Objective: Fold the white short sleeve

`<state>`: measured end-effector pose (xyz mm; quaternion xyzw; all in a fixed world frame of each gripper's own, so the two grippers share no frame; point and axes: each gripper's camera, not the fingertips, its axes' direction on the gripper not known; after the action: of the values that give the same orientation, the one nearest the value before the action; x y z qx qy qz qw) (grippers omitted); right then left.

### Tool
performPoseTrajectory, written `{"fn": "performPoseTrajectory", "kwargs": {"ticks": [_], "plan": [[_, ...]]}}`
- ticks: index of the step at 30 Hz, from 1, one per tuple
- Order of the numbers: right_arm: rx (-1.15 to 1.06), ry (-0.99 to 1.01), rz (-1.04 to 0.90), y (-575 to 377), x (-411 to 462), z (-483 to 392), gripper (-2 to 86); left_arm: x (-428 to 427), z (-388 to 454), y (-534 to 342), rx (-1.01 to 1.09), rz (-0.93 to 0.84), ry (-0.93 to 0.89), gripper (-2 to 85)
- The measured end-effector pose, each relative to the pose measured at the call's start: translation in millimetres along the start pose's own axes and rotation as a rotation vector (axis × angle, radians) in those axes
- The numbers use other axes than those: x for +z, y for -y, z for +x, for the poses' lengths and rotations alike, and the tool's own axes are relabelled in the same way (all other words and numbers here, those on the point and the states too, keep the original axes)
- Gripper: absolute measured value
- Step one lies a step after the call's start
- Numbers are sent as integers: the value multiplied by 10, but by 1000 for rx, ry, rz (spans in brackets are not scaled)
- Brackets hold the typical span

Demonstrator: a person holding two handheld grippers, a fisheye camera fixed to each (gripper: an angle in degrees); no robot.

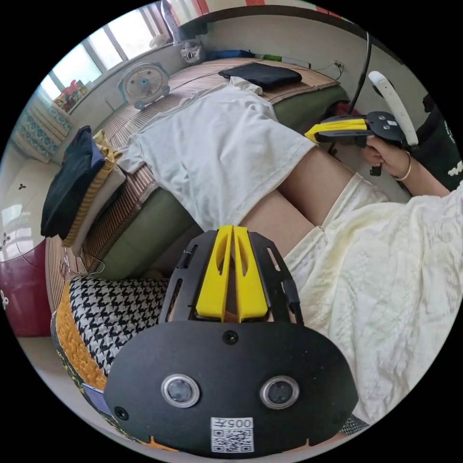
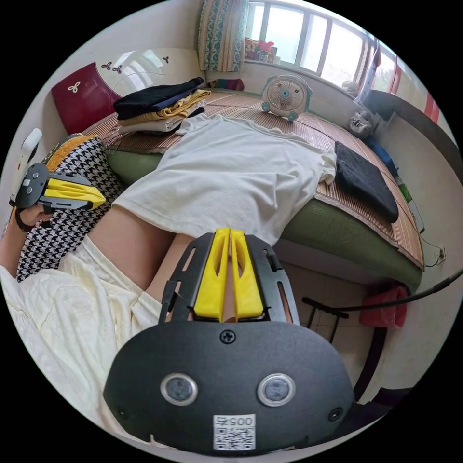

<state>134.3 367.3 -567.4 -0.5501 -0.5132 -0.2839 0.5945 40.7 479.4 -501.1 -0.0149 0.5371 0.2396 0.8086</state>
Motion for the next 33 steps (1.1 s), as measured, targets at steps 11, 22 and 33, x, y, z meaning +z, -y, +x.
{"fn": "performPoseTrajectory", "kwargs": {"ticks": [11, 22, 33], "plan": [[170, -52, 29, 709, 283, -193, -9, 582, -191, 957, -377, 1, -12, -1], [141, -73, 37, 726, 466, -356, -11, 890, -63, 976, -355, 50, 32, -4], [89, -186, 29, 794, 558, -606, -11, 996, -294, 877, -399, 78, -80, -5]]}}
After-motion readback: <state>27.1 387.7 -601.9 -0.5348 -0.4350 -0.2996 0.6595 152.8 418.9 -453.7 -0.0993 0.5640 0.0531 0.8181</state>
